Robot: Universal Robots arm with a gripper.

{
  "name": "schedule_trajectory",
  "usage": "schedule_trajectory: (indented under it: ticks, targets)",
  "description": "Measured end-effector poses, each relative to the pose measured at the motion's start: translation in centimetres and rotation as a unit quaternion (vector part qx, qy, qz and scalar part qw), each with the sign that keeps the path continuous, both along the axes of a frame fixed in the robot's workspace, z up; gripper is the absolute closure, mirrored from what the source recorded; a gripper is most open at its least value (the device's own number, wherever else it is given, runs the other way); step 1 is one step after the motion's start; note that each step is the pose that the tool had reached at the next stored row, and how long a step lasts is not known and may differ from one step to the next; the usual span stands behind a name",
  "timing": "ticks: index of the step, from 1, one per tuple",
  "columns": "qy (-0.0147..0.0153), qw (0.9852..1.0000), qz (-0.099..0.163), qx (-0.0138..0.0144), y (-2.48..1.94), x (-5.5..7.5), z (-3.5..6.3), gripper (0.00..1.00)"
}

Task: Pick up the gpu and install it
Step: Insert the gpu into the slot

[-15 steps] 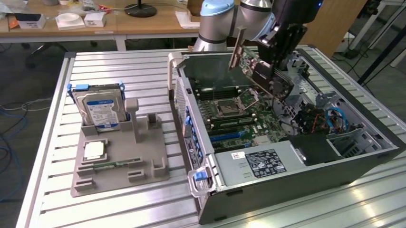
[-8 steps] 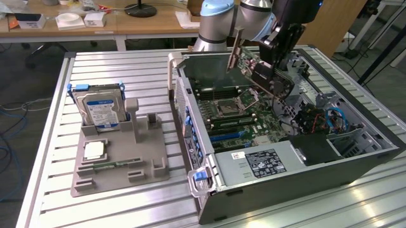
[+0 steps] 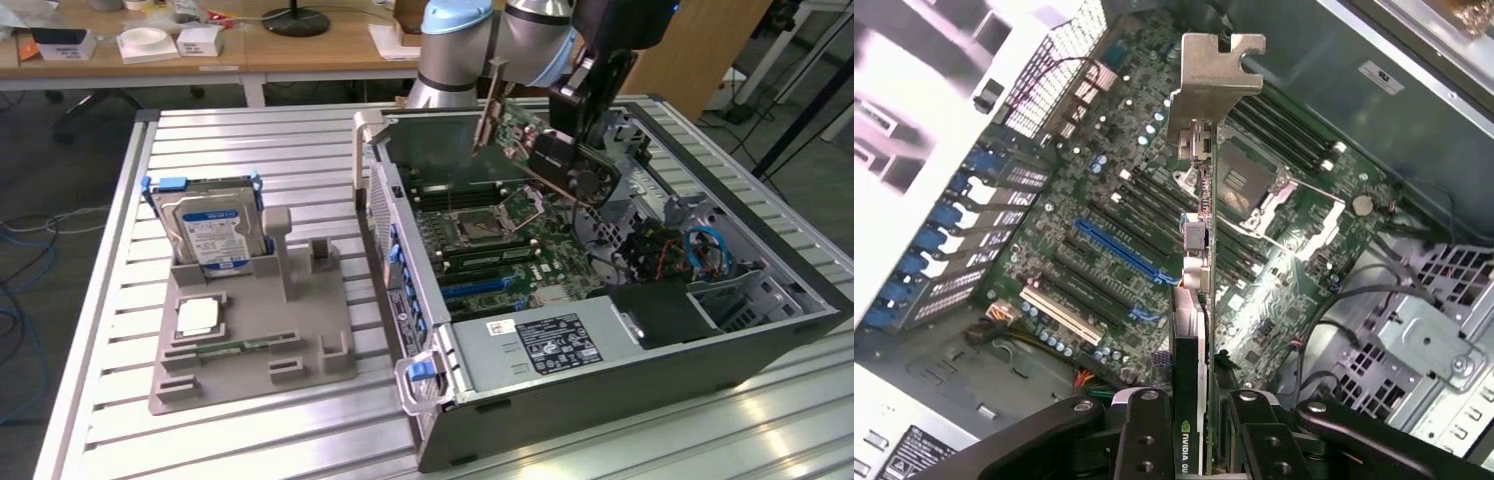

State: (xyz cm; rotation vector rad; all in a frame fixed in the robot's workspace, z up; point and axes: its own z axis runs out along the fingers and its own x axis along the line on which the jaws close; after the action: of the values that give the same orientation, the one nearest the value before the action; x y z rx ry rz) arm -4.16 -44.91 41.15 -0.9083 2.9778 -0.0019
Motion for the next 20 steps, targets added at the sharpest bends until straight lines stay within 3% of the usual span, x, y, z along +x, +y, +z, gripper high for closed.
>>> schedule_trajectory:
  ticks: [7,15,18,20]
  targets:
    - [0.0,0.9993,0.037,0.0,0.0,0.01,0.0,0.74]
    - [0.0,0.9968,0.079,0.0,0.0,0.02,0.0,0.74]
    - [0.0,0.9903,0.139,0.0,0.0,0.03,0.0,0.74]
    - [0.0,0.9888,0.149,0.0,0.0,0.04,0.0,0.74]
